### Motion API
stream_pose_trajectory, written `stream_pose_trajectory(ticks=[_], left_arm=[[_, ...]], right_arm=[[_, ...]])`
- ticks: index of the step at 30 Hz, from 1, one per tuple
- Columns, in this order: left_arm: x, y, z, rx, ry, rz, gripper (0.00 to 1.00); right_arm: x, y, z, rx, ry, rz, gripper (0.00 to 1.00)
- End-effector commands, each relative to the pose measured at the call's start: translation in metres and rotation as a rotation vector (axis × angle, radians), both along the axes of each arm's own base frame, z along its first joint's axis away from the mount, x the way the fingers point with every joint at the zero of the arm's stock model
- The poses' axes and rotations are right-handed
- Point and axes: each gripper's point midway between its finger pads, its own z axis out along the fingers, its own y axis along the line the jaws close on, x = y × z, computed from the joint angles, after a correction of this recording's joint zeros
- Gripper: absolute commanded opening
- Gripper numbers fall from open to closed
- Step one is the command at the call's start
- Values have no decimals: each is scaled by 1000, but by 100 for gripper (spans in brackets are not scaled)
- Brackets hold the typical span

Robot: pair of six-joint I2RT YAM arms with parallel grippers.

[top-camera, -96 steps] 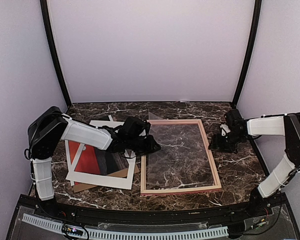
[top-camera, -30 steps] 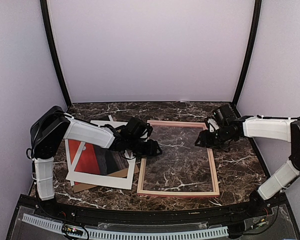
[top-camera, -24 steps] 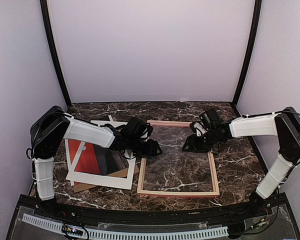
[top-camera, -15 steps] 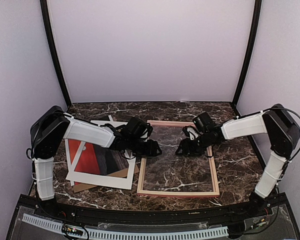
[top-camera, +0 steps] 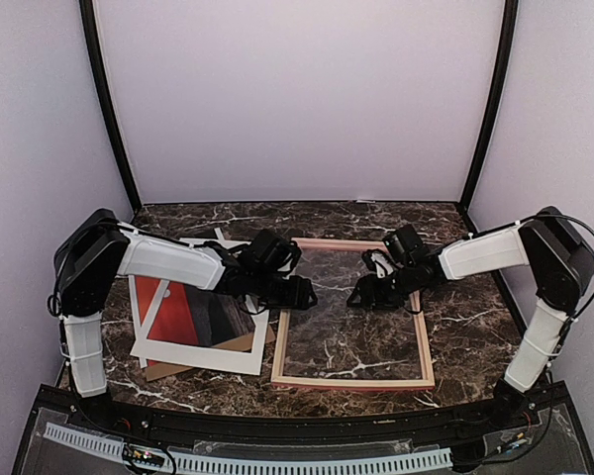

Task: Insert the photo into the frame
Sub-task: Place the glass panel in the frame body, then adjust the frame body at the center of the board.

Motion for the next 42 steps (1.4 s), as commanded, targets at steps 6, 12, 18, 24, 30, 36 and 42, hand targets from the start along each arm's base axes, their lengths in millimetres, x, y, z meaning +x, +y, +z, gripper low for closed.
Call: stream_pose_trajectory(ticks=[6, 12, 18, 24, 30, 36, 42], left_arm=[[1, 24, 21, 80, -60, 30, 68], [5, 34, 25, 122, -91, 50, 69], [6, 40, 29, 148, -112, 54, 69], [6, 54, 37, 206, -142, 54, 68], [6, 87, 70, 273, -194, 58, 70], [10, 132, 96, 219, -186, 94, 71], [15, 167, 123, 250, -268, 126, 80]], right_arm=[[-15, -12, -17, -47, 44, -17, 58], [-17, -14, -18, -53, 48, -18, 58], [-18, -16, -16, -60, 47, -18, 58], [-13, -18, 4, -66, 5, -18, 61], [-5, -37, 41, -137, -89, -62, 66], [1, -99, 56, -304, -138, -192, 71], [2, -154, 42, -389, -103, -288, 71]])
